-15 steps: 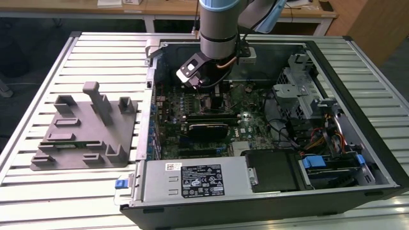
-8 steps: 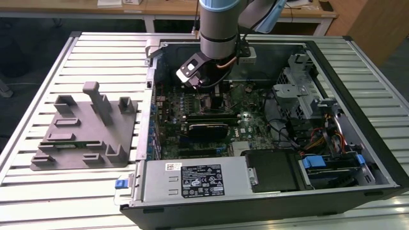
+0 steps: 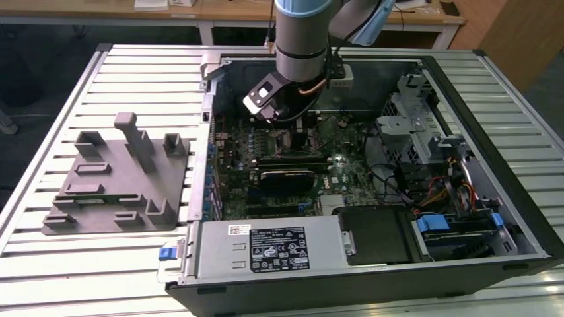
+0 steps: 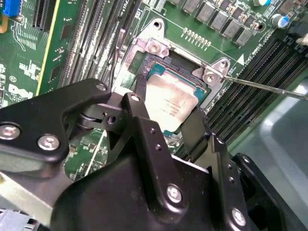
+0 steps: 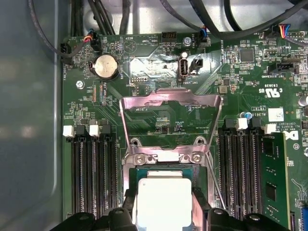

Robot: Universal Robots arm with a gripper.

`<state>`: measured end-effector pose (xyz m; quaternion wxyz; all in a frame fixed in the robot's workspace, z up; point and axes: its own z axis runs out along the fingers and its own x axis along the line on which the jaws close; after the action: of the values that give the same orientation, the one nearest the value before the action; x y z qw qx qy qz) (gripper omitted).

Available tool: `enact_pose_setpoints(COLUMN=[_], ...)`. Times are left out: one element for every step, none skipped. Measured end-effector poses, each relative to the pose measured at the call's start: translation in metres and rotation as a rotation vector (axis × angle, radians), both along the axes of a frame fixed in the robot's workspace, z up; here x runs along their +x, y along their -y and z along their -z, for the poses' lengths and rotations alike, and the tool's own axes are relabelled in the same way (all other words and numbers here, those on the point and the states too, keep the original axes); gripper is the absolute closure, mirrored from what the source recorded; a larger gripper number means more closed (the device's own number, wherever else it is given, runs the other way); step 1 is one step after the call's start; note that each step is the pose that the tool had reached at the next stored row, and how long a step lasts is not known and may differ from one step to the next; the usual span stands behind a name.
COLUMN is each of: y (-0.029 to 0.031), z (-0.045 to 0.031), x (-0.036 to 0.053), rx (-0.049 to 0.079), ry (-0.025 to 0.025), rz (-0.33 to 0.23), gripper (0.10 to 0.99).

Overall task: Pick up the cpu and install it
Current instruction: 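Place the cpu into insertion slot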

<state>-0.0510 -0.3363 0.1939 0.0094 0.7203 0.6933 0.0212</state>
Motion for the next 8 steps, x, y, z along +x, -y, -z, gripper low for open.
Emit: enact_pose_setpoints(y=[0.0001, 0.0001, 0.0001, 0.0001, 0.0002, 0.0002, 0.0002, 0.0001], z=[0.0000, -0.0001, 0.0000, -0.0001, -0.0001, -0.0001, -0.0001, -0.0001], x=[-0.0002, -0.0005, -0.0006, -0.0006, -0.0006, -0.0007, -0.0006, -0.0006], rx=[-0.001, -0.002, -0.004, -0.006, -0.007, -0.007, -0.007, -0.007], ry=[0.0000, 0.0000, 0.0000, 0.0001, 0.0000, 0.0000, 0.0000, 0.0000], rz=[0.000, 0.000, 0.000, 0.000, 0.000, 0.000, 0.000, -0.001], gripper=[0.549, 0.549, 0.549, 0.549, 0.549, 0.549, 0.549, 0.549])
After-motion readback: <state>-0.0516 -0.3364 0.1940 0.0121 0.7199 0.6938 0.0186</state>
